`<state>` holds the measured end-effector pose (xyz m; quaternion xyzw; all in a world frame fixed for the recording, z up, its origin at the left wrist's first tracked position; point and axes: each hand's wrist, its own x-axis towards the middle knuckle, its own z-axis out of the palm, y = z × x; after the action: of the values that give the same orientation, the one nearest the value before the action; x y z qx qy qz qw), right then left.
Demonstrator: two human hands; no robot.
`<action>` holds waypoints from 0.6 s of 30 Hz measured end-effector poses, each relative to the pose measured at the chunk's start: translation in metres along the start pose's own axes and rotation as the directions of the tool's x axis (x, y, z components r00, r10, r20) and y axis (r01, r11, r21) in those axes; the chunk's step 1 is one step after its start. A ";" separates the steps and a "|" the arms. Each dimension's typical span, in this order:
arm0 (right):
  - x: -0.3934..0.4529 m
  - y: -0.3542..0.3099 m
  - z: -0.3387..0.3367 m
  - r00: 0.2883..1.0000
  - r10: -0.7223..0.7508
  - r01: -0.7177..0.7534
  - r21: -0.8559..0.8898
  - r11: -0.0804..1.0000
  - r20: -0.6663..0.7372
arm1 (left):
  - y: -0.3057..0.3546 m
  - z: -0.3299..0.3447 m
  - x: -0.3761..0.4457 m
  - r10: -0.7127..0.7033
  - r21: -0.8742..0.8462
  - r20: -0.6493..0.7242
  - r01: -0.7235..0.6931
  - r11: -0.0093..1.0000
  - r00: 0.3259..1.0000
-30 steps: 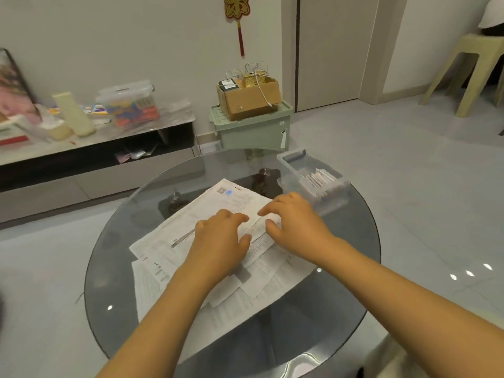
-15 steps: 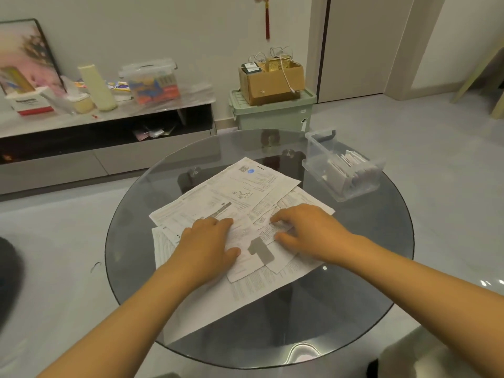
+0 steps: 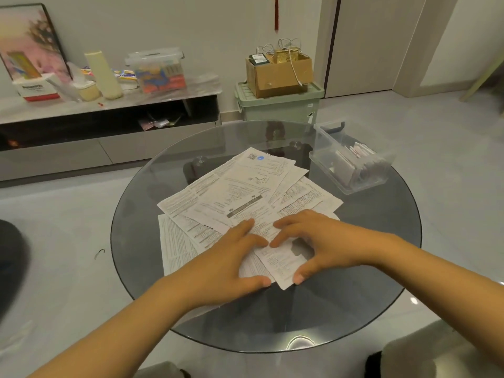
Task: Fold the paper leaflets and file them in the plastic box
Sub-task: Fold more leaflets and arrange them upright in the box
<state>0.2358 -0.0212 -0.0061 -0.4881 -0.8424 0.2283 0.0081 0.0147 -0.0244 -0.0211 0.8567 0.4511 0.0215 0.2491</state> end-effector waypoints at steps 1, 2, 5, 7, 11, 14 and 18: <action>-0.001 0.001 0.000 1.000 -0.005 0.005 -0.002 1.000 -0.001 | -0.001 0.002 -0.002 0.019 0.000 -0.004 -0.019 1.000 1.000; -0.002 0.001 0.000 1.000 -0.006 0.007 0.005 1.000 -0.016 | -0.002 0.002 -0.003 0.037 -0.001 -0.011 -0.037 0.999 0.999; 0.000 0.000 0.007 0.994 -0.009 0.018 0.075 0.997 -0.110 | -0.001 0.004 -0.004 0.076 0.018 -0.038 -0.075 0.997 0.996; 0.002 -0.001 0.011 0.986 0.001 0.018 0.112 0.994 -0.168 | 0.003 0.004 -0.004 0.110 0.032 -0.049 -0.109 0.994 0.993; 0.004 -0.007 0.011 0.970 0.066 -0.005 0.252 0.968 -0.234 | 0.013 0.005 -0.002 0.124 0.006 -0.108 -0.124 0.992 0.986; 0.000 -0.013 0.008 0.964 0.104 -0.006 0.372 0.928 -0.244 | 0.015 0.004 0.000 -0.010 -0.195 -0.222 -0.034 0.980 0.975; -0.004 -0.016 0.006 0.955 0.110 0.022 0.435 0.900 -0.275 | 0.013 -0.005 0.001 -0.141 -0.316 -0.208 0.070 0.946 0.968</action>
<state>0.2237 -0.0332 -0.0043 -0.5216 -0.7484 0.3351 0.2358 0.0240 -0.0275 -0.0109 0.7740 0.5133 0.1761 0.3263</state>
